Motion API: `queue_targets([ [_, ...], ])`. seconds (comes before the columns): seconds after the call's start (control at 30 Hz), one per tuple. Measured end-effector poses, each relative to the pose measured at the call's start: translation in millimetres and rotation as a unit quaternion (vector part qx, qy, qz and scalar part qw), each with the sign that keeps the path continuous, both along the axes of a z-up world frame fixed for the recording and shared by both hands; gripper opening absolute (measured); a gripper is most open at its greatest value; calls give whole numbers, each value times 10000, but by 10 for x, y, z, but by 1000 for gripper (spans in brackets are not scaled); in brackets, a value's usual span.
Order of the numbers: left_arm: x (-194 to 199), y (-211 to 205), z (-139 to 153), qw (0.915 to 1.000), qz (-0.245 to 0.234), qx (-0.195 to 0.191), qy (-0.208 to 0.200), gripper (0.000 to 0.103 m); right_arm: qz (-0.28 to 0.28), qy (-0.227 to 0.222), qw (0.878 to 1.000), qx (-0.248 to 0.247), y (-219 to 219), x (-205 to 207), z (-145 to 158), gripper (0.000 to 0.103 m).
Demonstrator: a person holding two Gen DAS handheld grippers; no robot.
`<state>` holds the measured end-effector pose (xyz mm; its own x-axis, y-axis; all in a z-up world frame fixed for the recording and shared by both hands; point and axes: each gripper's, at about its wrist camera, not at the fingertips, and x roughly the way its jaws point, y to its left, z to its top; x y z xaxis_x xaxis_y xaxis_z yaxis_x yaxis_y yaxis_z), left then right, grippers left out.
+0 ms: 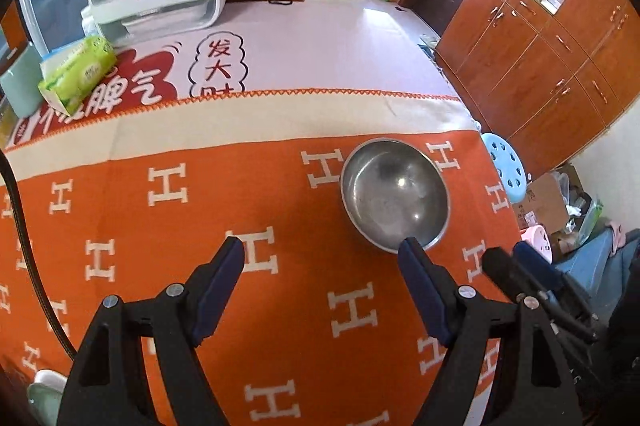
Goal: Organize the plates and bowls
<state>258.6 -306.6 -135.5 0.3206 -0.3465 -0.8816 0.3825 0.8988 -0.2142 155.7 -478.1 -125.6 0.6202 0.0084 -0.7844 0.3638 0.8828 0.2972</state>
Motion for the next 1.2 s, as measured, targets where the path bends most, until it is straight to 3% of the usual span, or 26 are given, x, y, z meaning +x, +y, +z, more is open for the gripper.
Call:
queue_targets([
  [0.27, 184, -184, -438, 9991, -87, -78, 406, 78, -70, 267, 9981, 542, -187, 187, -430, 69],
  [0.57, 267, -313, -721, 9972, -243, -111, 705, 70, 107, 432, 9960, 780, -209, 327, -635, 39],
  [0.63, 283, -317, -774, 9964, -233, -118, 801, 65, 169, 508, 9951, 835, -187, 349, -670, 29],
  [0.73, 302, -309, -858, 9946, -194, -197, 1004, 49, 209, 569, 9941, 902, -166, 354, -700, 25],
  [0.8, 305, -313, -898, 9932, -205, -290, 1109, 31, 242, 610, 9935, 932, -142, 350, -707, 23],
  [0.9, 278, -324, -927, 9922, -203, -372, 1174, 21, 248, 725, 9929, 905, -103, 341, -722, 18],
  [1.2, 197, -298, -965, 9895, -180, -184, 1422, 17, 195, 888, 9908, 1002, -35, 236, -686, 11],
])
